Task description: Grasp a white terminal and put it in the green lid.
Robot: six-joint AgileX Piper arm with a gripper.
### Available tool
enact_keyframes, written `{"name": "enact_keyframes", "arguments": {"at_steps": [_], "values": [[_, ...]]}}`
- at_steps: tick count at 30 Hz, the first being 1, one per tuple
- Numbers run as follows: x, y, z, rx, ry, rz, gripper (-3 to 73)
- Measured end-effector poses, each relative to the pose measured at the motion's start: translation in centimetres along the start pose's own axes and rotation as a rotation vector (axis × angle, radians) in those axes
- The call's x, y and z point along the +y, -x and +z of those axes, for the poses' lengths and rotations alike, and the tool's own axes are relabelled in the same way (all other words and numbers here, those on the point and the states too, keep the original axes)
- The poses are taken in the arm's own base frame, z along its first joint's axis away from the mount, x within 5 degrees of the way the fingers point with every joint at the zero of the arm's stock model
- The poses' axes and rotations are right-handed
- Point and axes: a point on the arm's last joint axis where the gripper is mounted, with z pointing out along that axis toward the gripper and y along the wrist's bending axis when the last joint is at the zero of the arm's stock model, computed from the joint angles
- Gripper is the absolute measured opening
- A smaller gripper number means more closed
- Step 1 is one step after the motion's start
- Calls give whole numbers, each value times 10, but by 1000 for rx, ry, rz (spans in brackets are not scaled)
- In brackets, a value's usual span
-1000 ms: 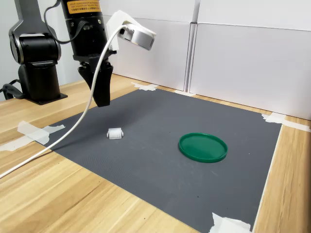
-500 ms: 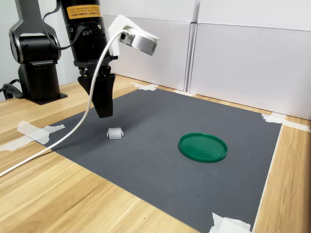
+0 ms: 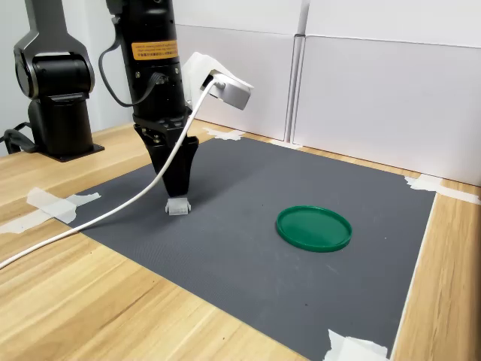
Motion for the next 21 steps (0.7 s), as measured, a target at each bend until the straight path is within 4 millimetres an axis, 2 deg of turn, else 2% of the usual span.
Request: {"name": "enact_keyframes", "arguments": {"at_steps": [21], "values": [[-4,1,19,11,21,45,496]]}}
